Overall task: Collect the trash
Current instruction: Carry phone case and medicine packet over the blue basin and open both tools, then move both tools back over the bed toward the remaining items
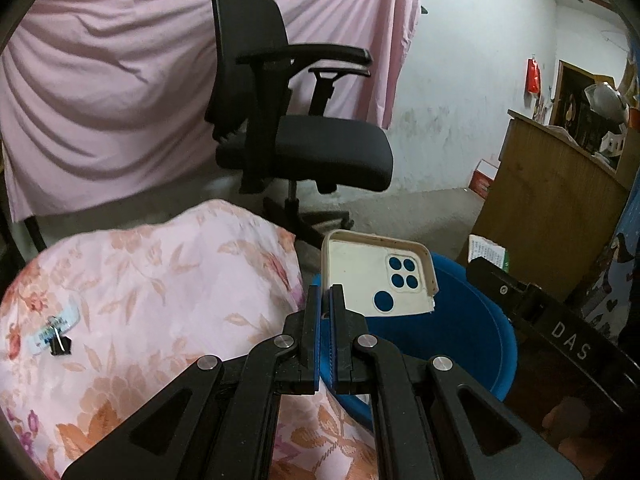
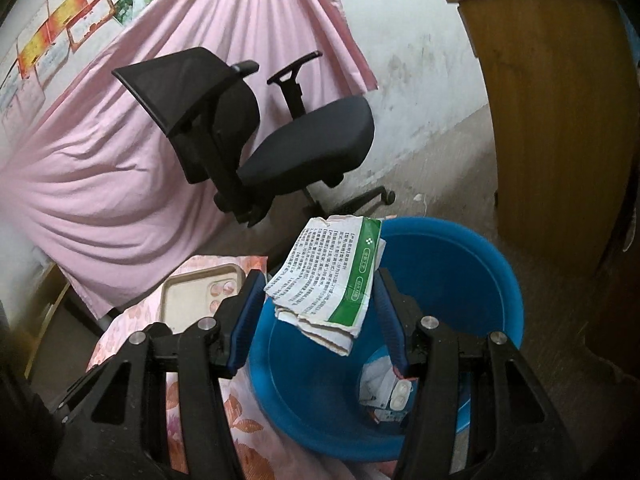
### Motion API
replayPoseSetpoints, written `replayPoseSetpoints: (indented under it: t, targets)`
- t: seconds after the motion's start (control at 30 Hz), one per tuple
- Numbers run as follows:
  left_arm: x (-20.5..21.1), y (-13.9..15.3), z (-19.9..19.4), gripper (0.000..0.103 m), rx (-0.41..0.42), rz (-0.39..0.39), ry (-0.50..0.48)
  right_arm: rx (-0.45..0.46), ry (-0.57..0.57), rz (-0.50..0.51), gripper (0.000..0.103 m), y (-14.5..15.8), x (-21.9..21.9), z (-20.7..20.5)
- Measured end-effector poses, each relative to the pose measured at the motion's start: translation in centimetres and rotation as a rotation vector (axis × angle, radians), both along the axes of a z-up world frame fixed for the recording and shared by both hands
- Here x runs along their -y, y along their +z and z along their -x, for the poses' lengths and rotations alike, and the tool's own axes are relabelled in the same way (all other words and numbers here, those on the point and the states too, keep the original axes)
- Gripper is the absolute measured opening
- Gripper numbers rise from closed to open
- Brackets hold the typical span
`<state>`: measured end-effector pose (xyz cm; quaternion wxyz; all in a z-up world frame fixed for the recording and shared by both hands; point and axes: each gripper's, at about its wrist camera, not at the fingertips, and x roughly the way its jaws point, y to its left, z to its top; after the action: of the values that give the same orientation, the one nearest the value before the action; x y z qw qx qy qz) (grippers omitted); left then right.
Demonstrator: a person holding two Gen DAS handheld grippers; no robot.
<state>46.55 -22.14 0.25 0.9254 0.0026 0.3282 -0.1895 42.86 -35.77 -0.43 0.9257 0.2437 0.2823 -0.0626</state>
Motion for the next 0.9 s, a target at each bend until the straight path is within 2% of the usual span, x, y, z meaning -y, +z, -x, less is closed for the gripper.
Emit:
replayPoseSetpoints:
  t: [0.13,0.47,0.57,0.7,0.77,0.9]
  targets:
    - [-0.2,0.0,-0.1,0.002,-0.036,0.026,0.002,-0.015,0.006,-0.017,0.075,-0.4,0.1,-0.1]
    - [-0.6,0.1,-0.3,0.005,-0.066,0.025,0.021,-0.031,0.009,-0.029,0.075,-0.5,0.5,-0.4]
    - [-1.1,0.3,-0.3,0.009,-0.064,0.035,0.038,-0.028,0.009,-0.027,0.076,-0.5,0.5,-0.4]
    - [-2.5,1.0,-0.2,0.023,-0.052,0.079,0.066,-0.019,0.009,-0.011,0.077,-0.3,0.6,-0.3]
    - [-3.5,1.7,0.1,0.024,-0.038,0.105,0.086,-0.008,0.008,-0.001,0.078,0.0,0.6,-0.2]
    - [-5.2,3.2,0.6,0.025,-0.005,0.106,0.113,0.035,0.017,0.018,0.08,1.2,0.1,0.3]
